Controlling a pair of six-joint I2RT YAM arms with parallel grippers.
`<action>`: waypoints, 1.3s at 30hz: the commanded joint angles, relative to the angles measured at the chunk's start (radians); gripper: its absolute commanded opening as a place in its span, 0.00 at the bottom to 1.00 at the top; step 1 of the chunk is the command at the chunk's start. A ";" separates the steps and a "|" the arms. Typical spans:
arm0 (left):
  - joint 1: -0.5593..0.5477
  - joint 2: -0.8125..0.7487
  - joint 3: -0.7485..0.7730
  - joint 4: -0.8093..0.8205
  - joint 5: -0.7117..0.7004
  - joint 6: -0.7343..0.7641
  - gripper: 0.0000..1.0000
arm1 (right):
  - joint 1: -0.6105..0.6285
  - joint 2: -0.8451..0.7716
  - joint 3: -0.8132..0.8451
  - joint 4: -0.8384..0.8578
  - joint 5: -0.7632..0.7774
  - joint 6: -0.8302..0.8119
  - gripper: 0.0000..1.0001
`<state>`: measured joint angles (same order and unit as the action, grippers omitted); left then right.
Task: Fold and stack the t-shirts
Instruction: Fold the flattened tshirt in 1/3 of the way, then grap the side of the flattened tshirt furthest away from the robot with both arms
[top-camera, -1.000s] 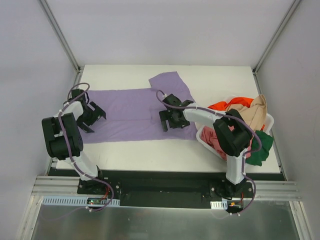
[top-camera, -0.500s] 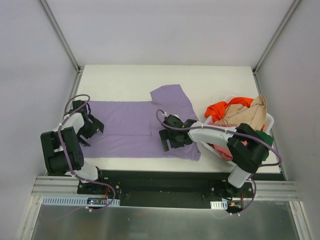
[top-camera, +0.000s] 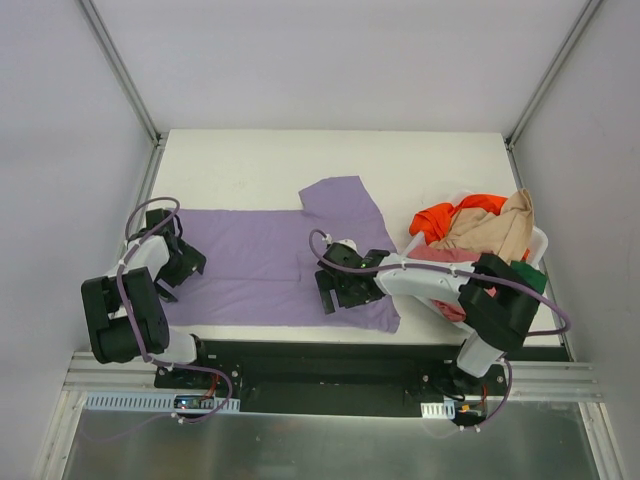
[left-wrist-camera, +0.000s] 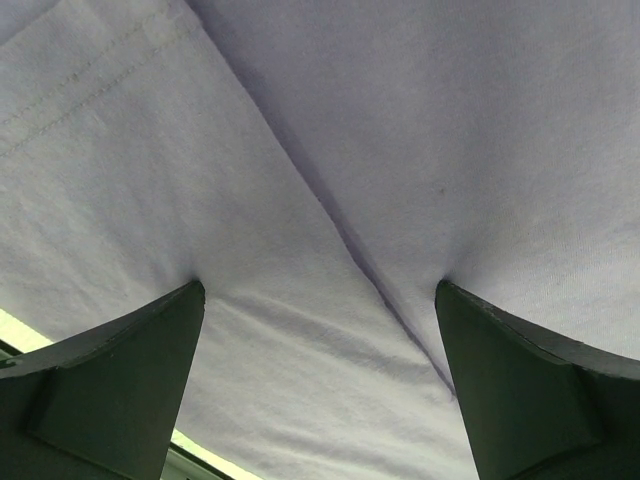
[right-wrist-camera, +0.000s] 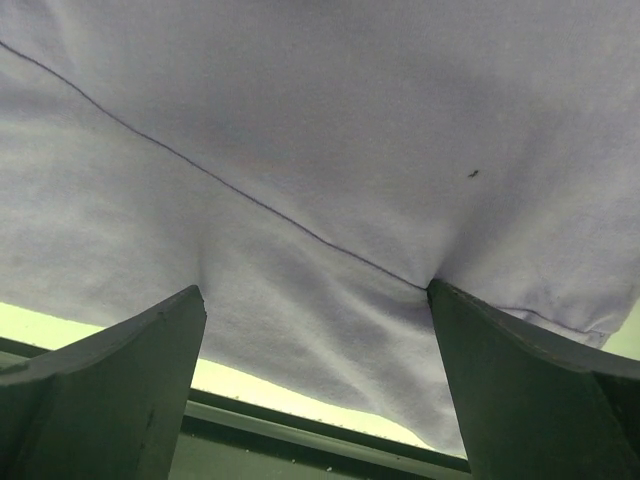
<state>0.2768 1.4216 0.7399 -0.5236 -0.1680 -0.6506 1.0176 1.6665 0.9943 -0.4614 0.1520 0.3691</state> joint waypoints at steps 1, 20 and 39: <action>0.013 -0.038 -0.022 -0.053 -0.064 -0.026 0.99 | 0.018 -0.042 -0.016 -0.065 -0.012 0.051 0.96; 0.013 -0.153 0.082 -0.082 0.038 -0.058 0.99 | -0.004 -0.165 0.171 -0.167 0.153 -0.062 0.96; 0.068 0.403 0.815 -0.211 -0.020 0.098 0.99 | -0.427 0.353 0.917 -0.149 -0.017 -0.332 0.96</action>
<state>0.3355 1.7092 1.4288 -0.6453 -0.1394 -0.6266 0.6460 1.8992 1.7508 -0.5831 0.2184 0.0738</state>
